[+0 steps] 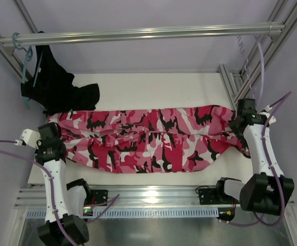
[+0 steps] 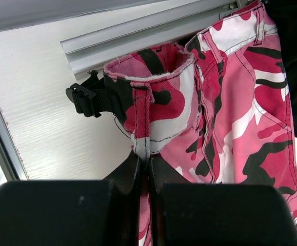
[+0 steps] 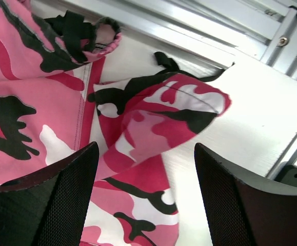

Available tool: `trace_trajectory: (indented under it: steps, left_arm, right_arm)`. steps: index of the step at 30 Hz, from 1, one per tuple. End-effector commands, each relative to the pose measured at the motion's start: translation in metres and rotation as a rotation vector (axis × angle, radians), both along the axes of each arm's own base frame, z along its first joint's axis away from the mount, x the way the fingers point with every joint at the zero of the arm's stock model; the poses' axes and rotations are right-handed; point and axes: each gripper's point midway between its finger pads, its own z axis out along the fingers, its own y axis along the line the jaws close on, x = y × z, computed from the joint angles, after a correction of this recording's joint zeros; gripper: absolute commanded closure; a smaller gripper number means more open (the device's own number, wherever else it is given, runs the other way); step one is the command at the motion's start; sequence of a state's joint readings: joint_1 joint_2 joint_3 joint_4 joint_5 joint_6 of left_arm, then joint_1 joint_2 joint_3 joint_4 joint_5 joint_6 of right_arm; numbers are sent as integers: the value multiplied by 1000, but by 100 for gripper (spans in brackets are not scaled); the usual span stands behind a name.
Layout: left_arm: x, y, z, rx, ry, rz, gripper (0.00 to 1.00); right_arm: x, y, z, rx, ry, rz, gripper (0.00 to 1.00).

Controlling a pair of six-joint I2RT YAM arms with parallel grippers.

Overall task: Place the trousers on the hanger
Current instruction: Fold the trousers

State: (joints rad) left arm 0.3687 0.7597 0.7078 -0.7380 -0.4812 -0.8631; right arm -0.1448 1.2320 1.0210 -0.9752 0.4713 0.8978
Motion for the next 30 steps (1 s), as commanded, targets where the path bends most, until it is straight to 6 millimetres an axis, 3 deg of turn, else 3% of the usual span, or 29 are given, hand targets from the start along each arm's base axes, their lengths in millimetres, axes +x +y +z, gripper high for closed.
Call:
trace_trajectory:
  steps: [1,4,8,10,18,24,30]
  left_arm:
    - [8,9,21,58,-57,2,100]
    - [12,6,22,42,-75,-15,100]
    - [14,5,24,34,-87,-15,100]
    - [14,5,26,38,-89,-18,100]
    - [13,8,28,56,-85,-13,100]
    - [14,6,26,49,-92,-13,100]
    - [13,7,35,68,-110,-23,100]
  right_arm:
    - [-16,-11,7,-19,-38,19,23]
    - [-27,-22,-5,22,-35,-29,23]
    - [-67,-23,-30,150,68,-262,23]
    - [-64,-15,-37,215,59,-299,23]
    - [-38,-25,-52,227,-41,-355,23]
    - [-53,-22,-65,240,23,-454,23]
    - [-51,-30,-68,205,-24,-537,23]
